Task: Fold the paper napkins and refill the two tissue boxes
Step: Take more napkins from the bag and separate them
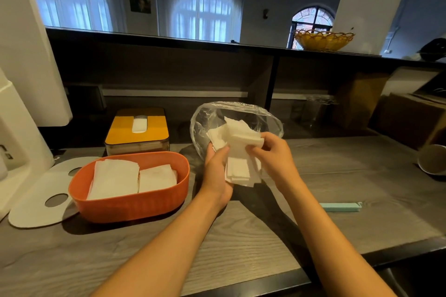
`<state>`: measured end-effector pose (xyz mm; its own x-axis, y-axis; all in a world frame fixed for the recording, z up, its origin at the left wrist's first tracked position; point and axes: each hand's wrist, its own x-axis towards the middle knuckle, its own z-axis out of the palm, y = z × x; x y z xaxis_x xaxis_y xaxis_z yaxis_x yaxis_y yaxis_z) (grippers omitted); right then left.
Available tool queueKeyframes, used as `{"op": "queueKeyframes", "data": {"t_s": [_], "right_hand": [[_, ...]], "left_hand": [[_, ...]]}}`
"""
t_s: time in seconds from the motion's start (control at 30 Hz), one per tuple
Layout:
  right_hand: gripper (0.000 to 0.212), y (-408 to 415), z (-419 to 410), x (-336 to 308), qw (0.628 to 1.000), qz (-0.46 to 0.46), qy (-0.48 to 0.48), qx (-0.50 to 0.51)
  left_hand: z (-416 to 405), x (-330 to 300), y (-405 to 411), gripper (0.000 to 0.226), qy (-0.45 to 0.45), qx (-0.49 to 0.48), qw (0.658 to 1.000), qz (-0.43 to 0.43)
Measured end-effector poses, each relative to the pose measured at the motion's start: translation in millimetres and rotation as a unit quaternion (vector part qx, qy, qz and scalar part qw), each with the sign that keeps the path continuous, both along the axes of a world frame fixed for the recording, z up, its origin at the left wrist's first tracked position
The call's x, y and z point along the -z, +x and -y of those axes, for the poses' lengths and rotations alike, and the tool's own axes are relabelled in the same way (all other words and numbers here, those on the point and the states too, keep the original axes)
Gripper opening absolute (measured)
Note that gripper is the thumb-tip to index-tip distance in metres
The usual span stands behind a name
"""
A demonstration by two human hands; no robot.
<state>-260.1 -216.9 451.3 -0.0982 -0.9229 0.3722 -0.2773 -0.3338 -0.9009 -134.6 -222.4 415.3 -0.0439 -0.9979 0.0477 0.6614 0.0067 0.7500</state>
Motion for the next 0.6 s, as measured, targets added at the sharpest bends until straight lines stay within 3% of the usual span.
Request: {"op": "queueKeyframes", "data": {"t_s": [0.07, 0.13, 0.27, 0.37, 0.53, 0.6], "right_hand": [[0.022, -5, -2, -5, 0.997, 0.073, -0.021, -0.002], [0.023, -11, -4, -11, 0.992, 0.124, -0.036, -0.016], [0.048, -22, -14, -23, 0.981, 0.156, -0.089, -0.068], [0.063, -28, -20, -27, 0.978, 0.152, -0.102, -0.096], [0.023, -27, -21, -26, 0.989, 0.045, -0.099, -0.099], [0.021, -30, -19, -25, 0.992, 0.021, -0.100, -0.080]], "left_hand": [[1, 0, 0, 0.042, 0.032, 0.018, 0.998, -0.055], [4, 1, 0, 0.041, 0.039, 0.007, 0.998, -0.052], [7, 3, -2, 0.055, 0.038, -0.019, 0.999, -0.003], [2, 1, -1, 0.053, 0.039, -0.012, 0.999, 0.001], [2, -1, -2, 0.041, 0.033, 0.004, 0.998, -0.052], [2, -1, -1, 0.041, 0.031, 0.001, 0.998, -0.057]]}}
